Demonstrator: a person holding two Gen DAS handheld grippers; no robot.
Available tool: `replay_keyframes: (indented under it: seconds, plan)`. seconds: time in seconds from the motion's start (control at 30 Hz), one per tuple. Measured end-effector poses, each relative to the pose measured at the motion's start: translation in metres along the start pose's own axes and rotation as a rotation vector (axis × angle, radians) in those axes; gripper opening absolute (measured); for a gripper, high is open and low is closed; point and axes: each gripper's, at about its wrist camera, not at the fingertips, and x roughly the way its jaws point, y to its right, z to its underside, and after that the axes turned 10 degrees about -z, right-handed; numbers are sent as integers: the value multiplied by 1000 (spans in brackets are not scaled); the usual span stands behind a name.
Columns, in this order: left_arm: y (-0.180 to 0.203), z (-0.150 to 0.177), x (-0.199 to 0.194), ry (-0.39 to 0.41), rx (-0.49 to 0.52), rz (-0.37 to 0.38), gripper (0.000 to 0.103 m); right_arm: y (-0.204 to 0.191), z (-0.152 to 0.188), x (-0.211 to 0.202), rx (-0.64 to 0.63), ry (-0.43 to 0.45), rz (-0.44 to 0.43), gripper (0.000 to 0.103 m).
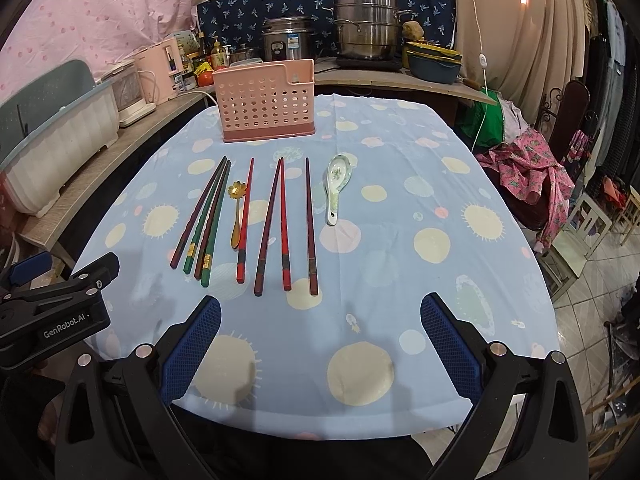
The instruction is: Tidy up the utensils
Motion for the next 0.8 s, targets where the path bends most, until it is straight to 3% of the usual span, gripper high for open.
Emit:
replay_keyframes:
  seconds: [0.8]
  plan:
    - [2,1,-1,-1,1,-2,96,1,1,-1,5,0,-3,96]
